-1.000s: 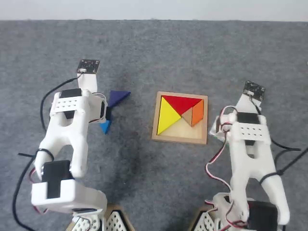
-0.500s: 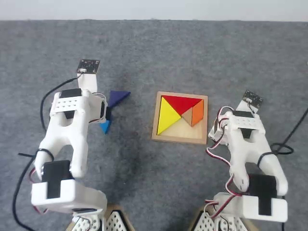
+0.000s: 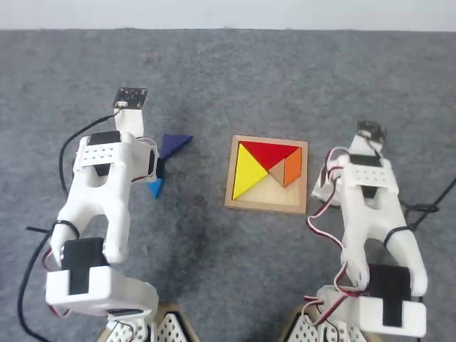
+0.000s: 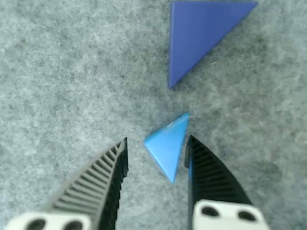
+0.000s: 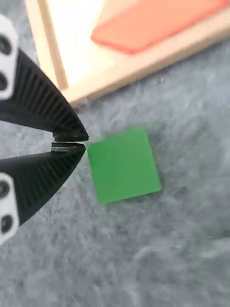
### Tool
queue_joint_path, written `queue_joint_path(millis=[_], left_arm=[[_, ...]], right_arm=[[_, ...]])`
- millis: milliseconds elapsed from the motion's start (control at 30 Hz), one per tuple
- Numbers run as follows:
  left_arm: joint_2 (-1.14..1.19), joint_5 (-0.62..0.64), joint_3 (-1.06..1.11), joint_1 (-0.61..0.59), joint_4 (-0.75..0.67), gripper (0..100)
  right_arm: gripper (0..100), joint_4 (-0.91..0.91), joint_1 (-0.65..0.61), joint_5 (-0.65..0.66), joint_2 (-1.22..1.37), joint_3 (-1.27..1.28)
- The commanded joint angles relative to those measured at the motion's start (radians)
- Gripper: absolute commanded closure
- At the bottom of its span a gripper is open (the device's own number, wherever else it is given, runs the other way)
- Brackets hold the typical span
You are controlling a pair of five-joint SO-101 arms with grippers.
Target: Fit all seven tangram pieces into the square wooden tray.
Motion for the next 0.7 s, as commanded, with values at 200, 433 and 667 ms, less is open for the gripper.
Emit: queue_joint_path(millis=[200,433,667], left_arm=[[-0.052,-0.009,-0.013,0.002,-0.028,81],[-0.052,-0.009,-0.013,-0.002,-0.028,81],[-0.052,-0.009,-0.001,-0.003,-0.028,81]], right_arm=[[98.7,0.223,-0.019,0.166,-0.087,-0.276],[98.3,0.228,-0.111,0.187,-0.085,-0.273],[80.6,0.217,-0.010,0.262,-0.065,-0.250]])
